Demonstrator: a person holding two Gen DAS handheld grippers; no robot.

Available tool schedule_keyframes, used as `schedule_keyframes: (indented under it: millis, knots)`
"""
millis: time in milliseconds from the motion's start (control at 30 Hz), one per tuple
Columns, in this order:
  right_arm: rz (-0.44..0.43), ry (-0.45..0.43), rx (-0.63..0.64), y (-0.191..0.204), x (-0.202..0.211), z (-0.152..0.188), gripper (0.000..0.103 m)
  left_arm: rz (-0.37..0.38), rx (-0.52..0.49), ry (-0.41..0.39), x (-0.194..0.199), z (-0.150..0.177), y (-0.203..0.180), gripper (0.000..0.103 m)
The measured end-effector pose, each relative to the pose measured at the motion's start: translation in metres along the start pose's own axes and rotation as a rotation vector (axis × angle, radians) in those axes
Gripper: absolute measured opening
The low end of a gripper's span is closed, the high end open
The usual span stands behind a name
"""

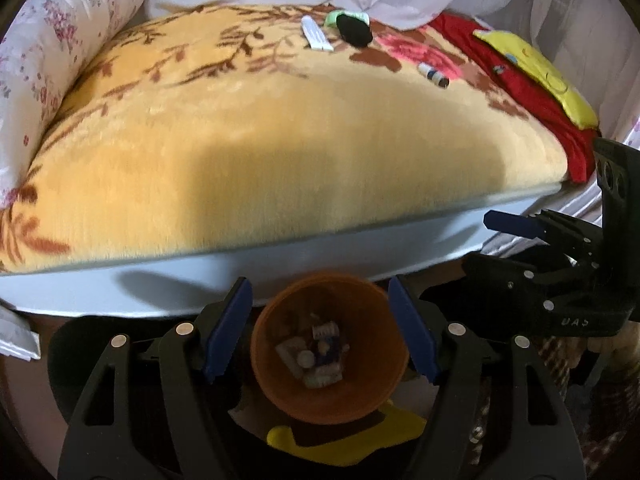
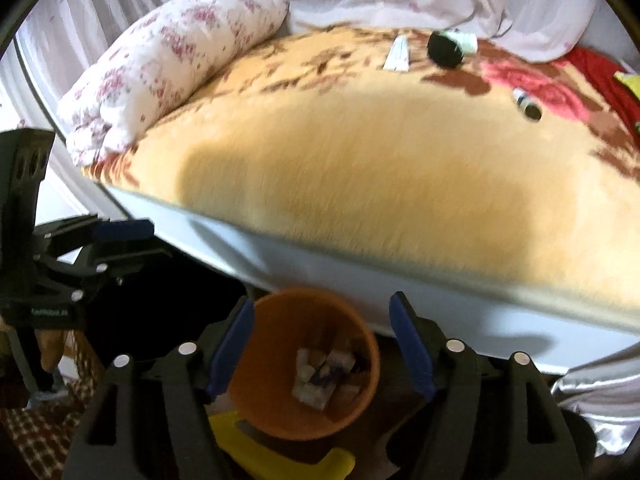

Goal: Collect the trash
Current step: 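Move both open tools back over the bed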

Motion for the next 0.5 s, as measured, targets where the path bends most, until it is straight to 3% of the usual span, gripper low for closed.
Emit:
schedule_keyframes:
  millis: [100,200,333,500]
  knots:
    - [0.016,-0.043,-0.003,-0.009,-0.001,-0.018,0.072,0.004,0.01,-0.037,-0.001,-0.014,-0.002,0.069]
    - [0.035,-0.09,-0.009,-0.019,-0.003,-0.039,0.078,-0.007,0.007,-0.077,-0.004,-0.03,-0.003,0.076]
    - [0.082,-0.16,0.003,-0.036,-0.006,-0.067,0.084,-0.008,0.007,-0.126,-0.01,-0.051,-0.006,0.076]
    - [0.211,-0.255,0.028,-0.073,-0.015,-0.111,0.087,0.009,0.011,-0.138,-0.024,-0.073,-0.008,0.077]
Point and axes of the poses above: each gripper's, at about its wrist camera, not at the fingertips, and x roughly against the way its jaws point, y to its left, z to its underside, the point moved 2 cm from there along -x, roughly the way its jaws point, and after that the axes turned 12 degrees about -y, right-handed, at the moved point
